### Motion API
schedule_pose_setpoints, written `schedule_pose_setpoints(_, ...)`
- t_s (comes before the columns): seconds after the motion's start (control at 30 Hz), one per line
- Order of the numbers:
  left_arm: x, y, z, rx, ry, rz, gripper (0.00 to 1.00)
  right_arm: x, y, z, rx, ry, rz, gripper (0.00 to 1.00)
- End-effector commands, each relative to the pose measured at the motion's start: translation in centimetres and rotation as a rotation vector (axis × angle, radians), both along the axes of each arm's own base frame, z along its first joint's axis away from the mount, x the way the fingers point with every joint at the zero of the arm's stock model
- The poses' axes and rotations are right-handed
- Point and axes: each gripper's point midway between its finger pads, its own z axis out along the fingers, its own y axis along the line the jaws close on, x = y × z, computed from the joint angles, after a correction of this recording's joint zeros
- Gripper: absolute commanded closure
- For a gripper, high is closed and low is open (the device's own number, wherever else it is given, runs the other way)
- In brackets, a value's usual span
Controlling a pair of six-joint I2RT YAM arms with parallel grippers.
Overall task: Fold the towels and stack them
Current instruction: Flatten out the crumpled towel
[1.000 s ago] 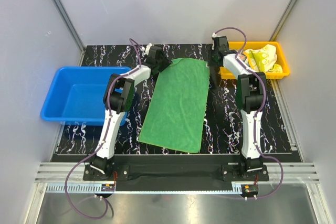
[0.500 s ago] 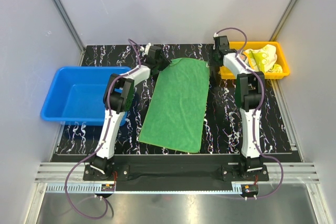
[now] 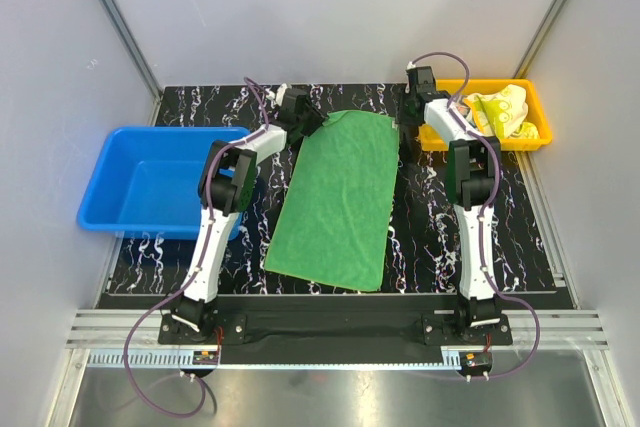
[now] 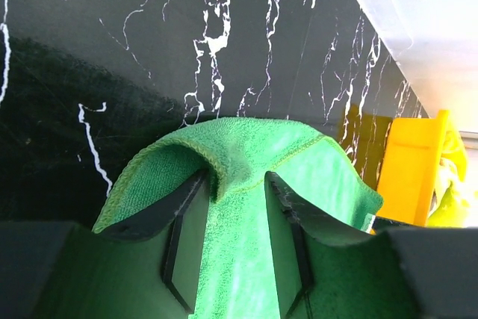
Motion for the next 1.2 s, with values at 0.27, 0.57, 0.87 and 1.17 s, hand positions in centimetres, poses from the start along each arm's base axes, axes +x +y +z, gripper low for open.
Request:
schedule_pose_setpoints(0.27,2.1,-0.5,1.7,-0.074,-0.069,0.004,0.74,1.5,0.8,1.3,0.037,-0.044,0.025,0.57)
schedule_pose_setpoints(0.57,2.2,-0.2,3.1,-0.117,-0.076,-0.013,0.96,2.1,0.8,0.9,0.035,-0.044,0.033,0.76)
schedule_pose_setpoints(0.87,2.7,0.2,5.9,-0.182,-0.111,-0.046,1.00,2.9,1.0,2.6,0.014,-0.105,0.085,1.00)
schedule_pose_setpoints(1.17,2.2,1.2,10.0,-0.185,-0.111,-0.110,1.00,3.6,0.5,6.0,-0.056,-0.236,0.165,1.00)
